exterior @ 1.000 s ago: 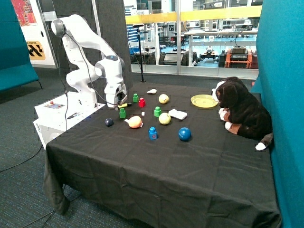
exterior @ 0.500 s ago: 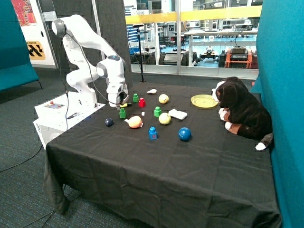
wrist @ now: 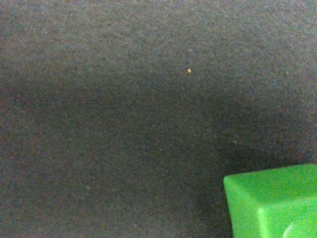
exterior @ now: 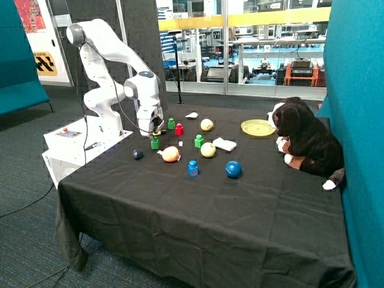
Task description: Stack green blocks
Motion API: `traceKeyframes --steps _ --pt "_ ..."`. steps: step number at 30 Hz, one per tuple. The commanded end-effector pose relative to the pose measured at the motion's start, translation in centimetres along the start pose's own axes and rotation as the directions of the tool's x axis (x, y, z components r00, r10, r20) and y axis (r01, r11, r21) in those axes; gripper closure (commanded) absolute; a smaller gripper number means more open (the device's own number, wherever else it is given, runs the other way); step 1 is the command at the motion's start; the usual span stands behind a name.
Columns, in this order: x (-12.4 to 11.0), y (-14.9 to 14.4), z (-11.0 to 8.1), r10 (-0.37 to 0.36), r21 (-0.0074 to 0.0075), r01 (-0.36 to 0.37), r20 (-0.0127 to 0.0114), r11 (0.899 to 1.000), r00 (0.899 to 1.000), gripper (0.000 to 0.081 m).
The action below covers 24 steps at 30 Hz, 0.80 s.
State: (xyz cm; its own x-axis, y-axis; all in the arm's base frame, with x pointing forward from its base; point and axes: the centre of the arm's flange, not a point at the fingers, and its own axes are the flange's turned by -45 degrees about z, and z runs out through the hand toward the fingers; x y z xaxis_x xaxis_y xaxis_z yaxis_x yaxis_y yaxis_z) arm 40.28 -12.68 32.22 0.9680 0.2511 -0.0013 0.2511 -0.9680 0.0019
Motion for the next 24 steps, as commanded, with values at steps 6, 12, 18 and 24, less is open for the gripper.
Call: traceKeyframes --steps 6,12,18,24 --pt "0.3 0.1 0.4 0.014 0.0019 -0.014 -0.0013 1.0 1.0 0.0383" --pt "0.1 0.4 0.5 0.019 0.0019 -0.019 -0.0012 1.0 1.0 0.0385" --pt "-0.1 0.6 0.6 0.026 0.0019 -0.026 -0.0012 1.0 1.0 0.0384" --pt "0.4 1.0 0.7 0.036 0.0019 -0.036 -0.0012 0.999 0.999 0.0388"
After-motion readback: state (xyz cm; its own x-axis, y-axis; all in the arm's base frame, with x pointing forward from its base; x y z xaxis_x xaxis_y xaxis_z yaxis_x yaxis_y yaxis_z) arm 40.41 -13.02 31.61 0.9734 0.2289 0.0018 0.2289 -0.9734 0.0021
